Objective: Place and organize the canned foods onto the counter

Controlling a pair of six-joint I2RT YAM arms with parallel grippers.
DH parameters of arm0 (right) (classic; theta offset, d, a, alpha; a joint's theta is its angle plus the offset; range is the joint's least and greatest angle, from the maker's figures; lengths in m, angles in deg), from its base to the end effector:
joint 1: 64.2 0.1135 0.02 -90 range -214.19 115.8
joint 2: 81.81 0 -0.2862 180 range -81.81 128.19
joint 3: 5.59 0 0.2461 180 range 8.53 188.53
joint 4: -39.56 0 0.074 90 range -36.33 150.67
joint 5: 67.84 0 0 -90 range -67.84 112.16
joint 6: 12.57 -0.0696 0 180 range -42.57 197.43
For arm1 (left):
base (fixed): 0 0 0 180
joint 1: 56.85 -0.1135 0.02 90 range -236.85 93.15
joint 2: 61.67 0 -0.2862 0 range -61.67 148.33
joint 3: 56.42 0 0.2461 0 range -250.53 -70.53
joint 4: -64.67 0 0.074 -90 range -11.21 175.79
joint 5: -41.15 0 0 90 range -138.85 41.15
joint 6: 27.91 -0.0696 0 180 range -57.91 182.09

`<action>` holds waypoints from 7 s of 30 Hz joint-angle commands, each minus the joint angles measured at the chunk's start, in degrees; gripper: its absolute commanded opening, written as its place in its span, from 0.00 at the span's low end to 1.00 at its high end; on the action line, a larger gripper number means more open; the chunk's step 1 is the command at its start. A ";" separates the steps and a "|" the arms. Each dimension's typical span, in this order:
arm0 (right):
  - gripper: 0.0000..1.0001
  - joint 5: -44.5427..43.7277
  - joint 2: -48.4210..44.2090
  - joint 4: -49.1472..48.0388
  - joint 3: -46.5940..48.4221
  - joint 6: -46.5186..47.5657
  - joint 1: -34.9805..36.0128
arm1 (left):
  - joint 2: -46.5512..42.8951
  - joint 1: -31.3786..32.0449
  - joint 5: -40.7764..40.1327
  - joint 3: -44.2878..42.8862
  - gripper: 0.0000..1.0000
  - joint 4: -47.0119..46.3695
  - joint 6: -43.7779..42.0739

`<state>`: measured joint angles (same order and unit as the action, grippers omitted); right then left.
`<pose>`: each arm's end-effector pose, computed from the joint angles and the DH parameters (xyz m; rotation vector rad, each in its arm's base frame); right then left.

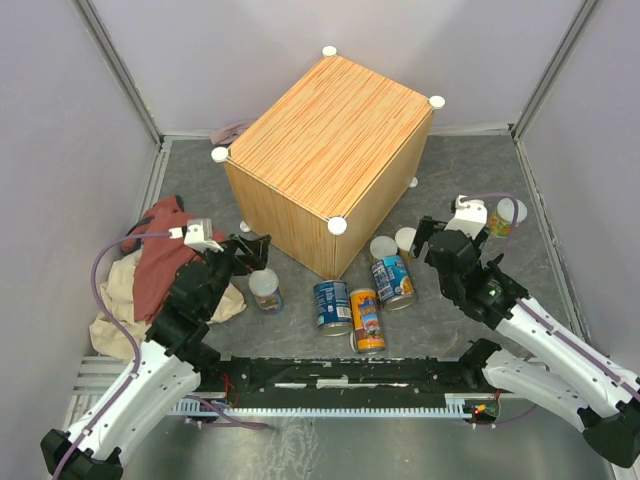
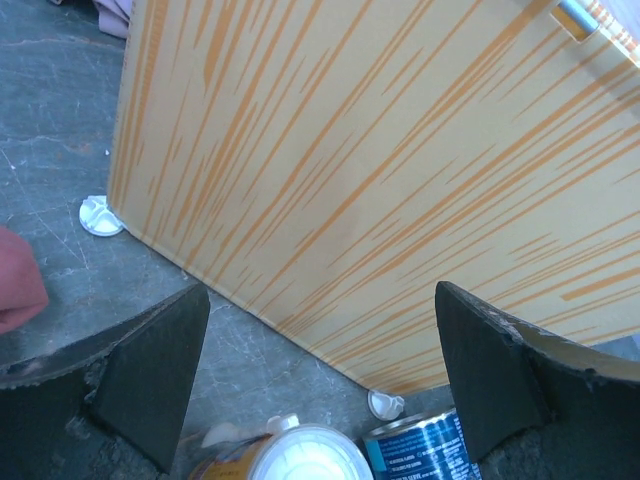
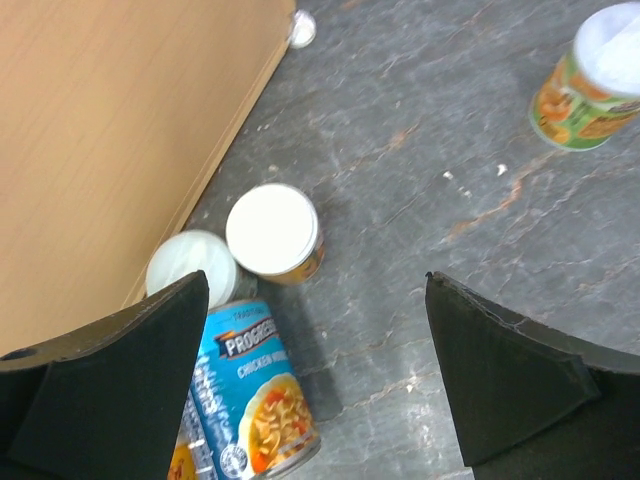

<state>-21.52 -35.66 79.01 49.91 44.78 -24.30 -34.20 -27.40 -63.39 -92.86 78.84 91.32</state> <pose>0.1629 0.0735 0.2975 0.3165 1.9161 0.0337 0.1392 -0.0585 0.2711 -0.1923 1.6787 -0.5643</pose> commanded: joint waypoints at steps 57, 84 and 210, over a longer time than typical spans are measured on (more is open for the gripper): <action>0.97 1.00 -8.62 10.81 -2.87 -6.59 14.87 | 23.04 10.10 -2.51 -41.29 0.99 60.38 11.21; 0.98 3.54 -15.67 13.85 -6.39 -8.17 14.93 | 30.42 17.59 -10.37 -33.85 0.99 59.63 16.53; 0.97 5.80 -12.05 11.36 8.85 4.34 14.97 | 46.73 23.19 -27.80 -87.70 0.03 27.14 -22.66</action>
<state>-16.63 -47.68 92.30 54.74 46.55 -9.56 12.00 -4.58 -89.47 -177.81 119.87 74.97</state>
